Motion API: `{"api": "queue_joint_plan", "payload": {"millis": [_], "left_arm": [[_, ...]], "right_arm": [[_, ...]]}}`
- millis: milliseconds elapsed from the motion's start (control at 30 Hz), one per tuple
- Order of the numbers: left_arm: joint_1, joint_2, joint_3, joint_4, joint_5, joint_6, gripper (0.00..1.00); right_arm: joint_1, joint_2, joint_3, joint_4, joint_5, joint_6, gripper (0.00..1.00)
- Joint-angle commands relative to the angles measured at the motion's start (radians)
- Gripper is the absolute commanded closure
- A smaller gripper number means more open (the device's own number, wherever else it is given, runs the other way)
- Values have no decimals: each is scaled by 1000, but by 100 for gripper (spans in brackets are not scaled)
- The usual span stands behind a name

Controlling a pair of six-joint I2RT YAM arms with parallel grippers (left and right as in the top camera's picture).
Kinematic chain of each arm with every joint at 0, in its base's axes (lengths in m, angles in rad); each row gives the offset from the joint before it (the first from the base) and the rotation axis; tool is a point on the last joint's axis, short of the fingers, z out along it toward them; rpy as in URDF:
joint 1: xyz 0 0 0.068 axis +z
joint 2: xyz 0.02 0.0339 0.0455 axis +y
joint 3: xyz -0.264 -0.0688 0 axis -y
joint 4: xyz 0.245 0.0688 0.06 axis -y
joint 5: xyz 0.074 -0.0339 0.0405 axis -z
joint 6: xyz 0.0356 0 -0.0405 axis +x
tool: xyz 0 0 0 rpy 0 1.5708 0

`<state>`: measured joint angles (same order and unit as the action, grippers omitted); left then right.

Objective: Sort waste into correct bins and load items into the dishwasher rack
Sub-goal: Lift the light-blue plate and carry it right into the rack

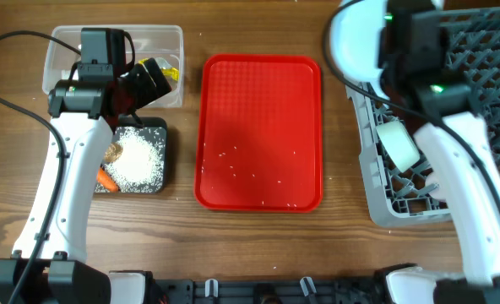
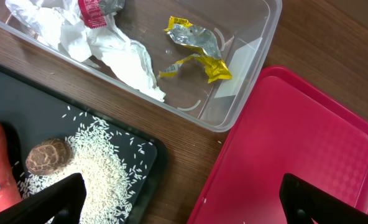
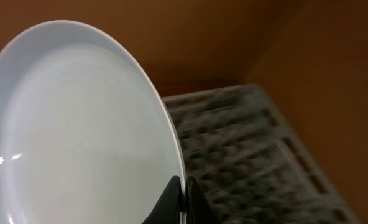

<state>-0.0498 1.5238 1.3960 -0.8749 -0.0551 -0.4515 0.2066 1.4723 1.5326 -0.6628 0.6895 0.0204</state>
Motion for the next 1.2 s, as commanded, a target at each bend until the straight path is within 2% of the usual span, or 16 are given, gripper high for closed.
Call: {"api": "queue_joint_plan", "payload": {"millis": [0, 300, 400, 567, 700, 900, 1167], "left_arm": [[2, -3, 6, 2, -6, -9, 0], [2, -3, 6, 2, -6, -9, 0], [2, -3, 6, 2, -6, -9, 0], [2, -3, 6, 2, -6, -9, 0], [2, -3, 6, 2, -6, -9, 0], [2, -3, 6, 2, -6, -9, 0], [2, -3, 6, 2, -6, -9, 0]], "right_arm": [[-75, -82, 12, 11, 152, -51, 96], [-309, -108, 12, 32, 146, -112, 96], [-363, -104, 12, 74, 103, -247, 96], [-412, -45, 12, 124, -96, -533, 96], [-414, 48, 12, 110, -138, -648, 96], [-414, 160, 12, 96, -142, -699, 96], [-414, 230, 12, 71, -232, -671, 96]]}}
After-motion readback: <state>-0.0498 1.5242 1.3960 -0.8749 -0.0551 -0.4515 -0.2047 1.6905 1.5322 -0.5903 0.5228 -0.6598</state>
